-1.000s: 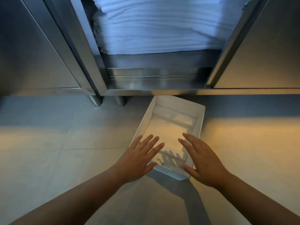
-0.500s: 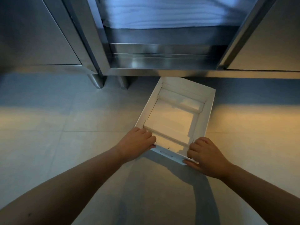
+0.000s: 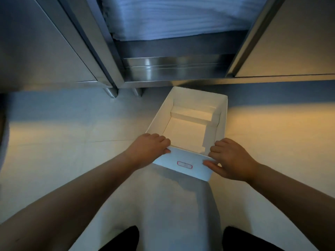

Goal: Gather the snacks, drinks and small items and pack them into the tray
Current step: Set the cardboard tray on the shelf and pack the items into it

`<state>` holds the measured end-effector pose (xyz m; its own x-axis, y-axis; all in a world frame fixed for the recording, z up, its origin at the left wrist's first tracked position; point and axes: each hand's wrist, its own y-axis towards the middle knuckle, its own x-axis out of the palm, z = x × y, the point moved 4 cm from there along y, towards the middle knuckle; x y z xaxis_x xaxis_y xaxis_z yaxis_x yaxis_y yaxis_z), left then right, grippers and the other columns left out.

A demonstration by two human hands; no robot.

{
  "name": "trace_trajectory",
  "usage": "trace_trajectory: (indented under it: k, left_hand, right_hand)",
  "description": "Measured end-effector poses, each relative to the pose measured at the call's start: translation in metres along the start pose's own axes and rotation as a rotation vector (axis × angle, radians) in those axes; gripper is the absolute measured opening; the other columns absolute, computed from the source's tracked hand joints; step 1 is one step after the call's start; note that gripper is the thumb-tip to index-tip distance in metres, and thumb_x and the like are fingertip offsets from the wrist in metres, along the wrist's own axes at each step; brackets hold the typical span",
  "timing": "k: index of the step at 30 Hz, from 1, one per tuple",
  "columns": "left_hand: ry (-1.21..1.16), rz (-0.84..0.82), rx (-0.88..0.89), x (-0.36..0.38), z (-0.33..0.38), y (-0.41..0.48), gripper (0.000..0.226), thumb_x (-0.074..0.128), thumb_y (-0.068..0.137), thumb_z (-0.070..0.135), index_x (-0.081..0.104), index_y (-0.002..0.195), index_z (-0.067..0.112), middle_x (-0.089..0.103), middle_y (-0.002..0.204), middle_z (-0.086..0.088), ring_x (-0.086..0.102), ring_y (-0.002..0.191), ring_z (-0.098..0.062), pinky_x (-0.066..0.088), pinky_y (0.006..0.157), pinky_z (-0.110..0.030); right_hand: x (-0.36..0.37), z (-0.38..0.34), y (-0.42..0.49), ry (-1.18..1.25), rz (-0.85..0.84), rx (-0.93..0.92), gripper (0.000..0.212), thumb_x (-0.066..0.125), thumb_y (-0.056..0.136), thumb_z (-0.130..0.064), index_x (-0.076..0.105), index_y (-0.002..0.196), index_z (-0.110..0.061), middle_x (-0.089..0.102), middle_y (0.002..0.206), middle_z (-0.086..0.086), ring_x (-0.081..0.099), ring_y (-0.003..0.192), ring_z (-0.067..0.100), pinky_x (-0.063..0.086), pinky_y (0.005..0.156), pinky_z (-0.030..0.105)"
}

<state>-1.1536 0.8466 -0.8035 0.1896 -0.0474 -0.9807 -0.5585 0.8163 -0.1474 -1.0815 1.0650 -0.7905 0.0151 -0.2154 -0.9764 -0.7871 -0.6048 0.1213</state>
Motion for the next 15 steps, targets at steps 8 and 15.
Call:
trace_trajectory:
  k: [8,15]
  left_hand:
    - [-0.047,0.080,0.099,-0.206,0.050,-0.074,0.021,0.078,0.075,0.028,0.062,0.074,0.016,0.061,0.065,0.000,0.056,0.050,-0.018,0.042,0.041,-0.022]
    - [0.038,0.128,0.068,-0.399,0.070,-0.135,0.025,0.078,0.075,0.031,0.056,0.070,0.019,0.058,0.065,0.003,0.055,0.051,-0.016,0.039,0.040,-0.022]
  right_hand:
    - [-0.186,-0.070,0.010,-0.005,-0.026,-0.079,0.037,0.048,0.093,-0.038,0.061,0.066,-0.015,0.057,0.062,0.000,0.048,0.056,0.019,0.037,0.057,0.027]
    - [-0.373,-0.121,0.049,-0.053,0.027,-0.172,0.037,0.049,0.093,-0.039,0.058,0.064,-0.017,0.052,0.060,-0.002,0.044,0.056,0.016,0.035,0.059,0.028]
